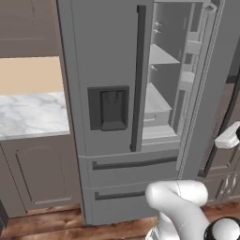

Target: Take the cake and donut from the fridge and place them on the empty tray on the dining counter.

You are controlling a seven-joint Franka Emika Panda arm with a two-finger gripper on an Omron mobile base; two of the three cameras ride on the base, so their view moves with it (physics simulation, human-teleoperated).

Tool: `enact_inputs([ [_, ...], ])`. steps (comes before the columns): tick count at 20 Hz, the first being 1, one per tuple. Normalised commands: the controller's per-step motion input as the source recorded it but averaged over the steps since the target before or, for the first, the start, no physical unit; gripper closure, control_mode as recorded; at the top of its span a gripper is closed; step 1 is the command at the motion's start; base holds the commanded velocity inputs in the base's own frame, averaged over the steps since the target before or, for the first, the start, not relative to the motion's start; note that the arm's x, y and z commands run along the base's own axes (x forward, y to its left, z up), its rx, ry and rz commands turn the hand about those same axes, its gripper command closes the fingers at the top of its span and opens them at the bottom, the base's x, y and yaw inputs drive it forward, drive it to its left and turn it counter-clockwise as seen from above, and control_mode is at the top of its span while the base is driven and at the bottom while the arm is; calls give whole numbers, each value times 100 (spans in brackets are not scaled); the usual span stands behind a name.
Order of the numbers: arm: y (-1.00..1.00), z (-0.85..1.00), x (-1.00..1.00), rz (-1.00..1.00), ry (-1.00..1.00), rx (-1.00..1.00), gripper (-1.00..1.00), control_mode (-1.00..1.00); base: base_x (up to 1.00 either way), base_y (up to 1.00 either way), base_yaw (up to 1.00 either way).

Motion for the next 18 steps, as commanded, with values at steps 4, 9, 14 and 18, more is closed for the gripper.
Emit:
enact_inputs([
  [4, -74, 24, -5, -62, 0, 0, -100, -100, 0, 0, 0],
  [9, -53, 26, -8, -58, -4, 0, -100, -100, 0, 0, 0],
  [14, -6, 100, -98, -30, 0, -5, -100, -100, 0, 0, 0],
  [18, 50, 87, -84, -31, 8, -19, -100, -100, 0, 0, 0],
])
